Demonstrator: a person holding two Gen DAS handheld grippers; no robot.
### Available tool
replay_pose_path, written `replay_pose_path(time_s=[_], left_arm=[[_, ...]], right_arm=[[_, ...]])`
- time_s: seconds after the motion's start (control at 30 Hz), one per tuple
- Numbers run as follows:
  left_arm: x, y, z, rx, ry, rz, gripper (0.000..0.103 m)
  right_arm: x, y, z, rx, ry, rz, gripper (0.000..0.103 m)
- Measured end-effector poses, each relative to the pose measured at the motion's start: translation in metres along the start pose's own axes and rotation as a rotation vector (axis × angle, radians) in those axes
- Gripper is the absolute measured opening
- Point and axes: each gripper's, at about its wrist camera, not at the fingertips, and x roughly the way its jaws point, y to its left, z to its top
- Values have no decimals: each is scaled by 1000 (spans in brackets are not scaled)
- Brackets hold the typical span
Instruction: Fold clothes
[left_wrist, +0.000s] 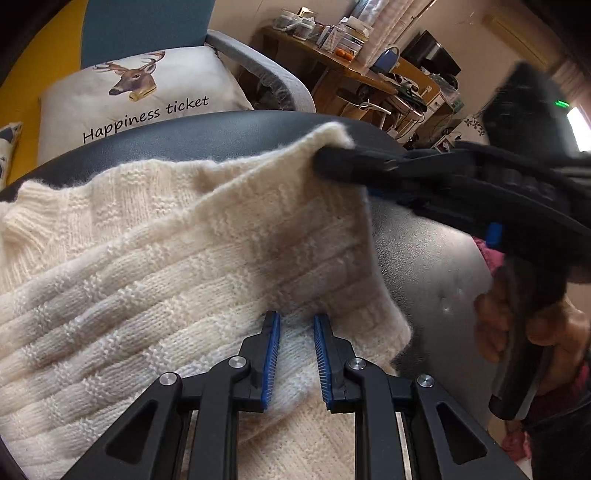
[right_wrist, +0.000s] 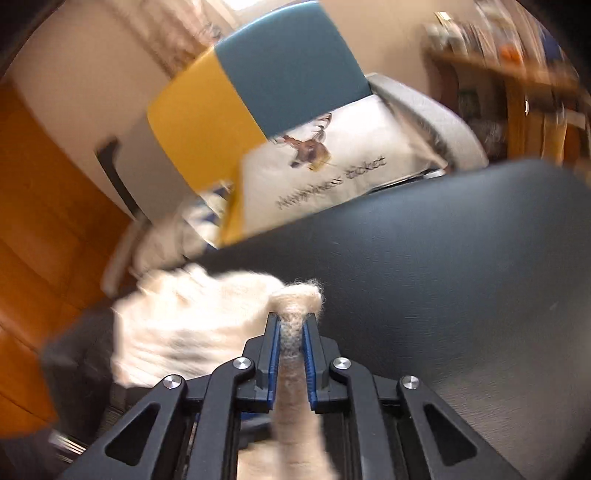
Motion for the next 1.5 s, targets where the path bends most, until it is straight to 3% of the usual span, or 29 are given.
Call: replay_pose_path(time_s=[0.13, 0.33, 0.4, 0.47, 0.6, 0.7, 0.83, 1.03, 1.2, 1.27, 1.33, 1.5], left_arm=[[-2, -2, 1, -32, -3, 12, 20], [-6, -6, -1, -25, 9, 21, 20], [-9, -1, 0, -62, 7, -9, 20], [-14, 4, 2, -94, -4, -37, 20], [-21, 24, 9, -188, -26, -93, 20], [-13, 36, 14, -216, 18, -48, 15], [-18, 36, 18, -239, 20, -62, 14], [-17, 10, 51, -183, -20, -127, 14], [20, 5, 74, -190, 49, -10, 14], [23, 15, 72, -236, 52, -31, 14], [14, 21, 67, -276, 40, -62, 14], [-63, 39, 36, -311, -89, -90, 16]], right_arm=[[4, 3, -4, -61, 0, -85, 11], [-38, 3, -7, -16, -87, 35, 18], [-52, 14, -16, -58, -69, 119, 18], [-55, 23, -29, -119, -13, 145, 18], [-35, 32, -56, -216, 118, 61, 18], [-27, 22, -72, -199, 150, 24, 14], [-28, 9, -75, -129, 127, 62, 14], [-32, 7, -78, -115, 102, 68, 15], [-32, 14, -79, -142, 91, 35, 15], [-32, 20, -79, -154, 83, 16, 15], [-42, 29, -78, -162, 53, -7, 15], [-67, 51, -77, -182, -23, -64, 16]])
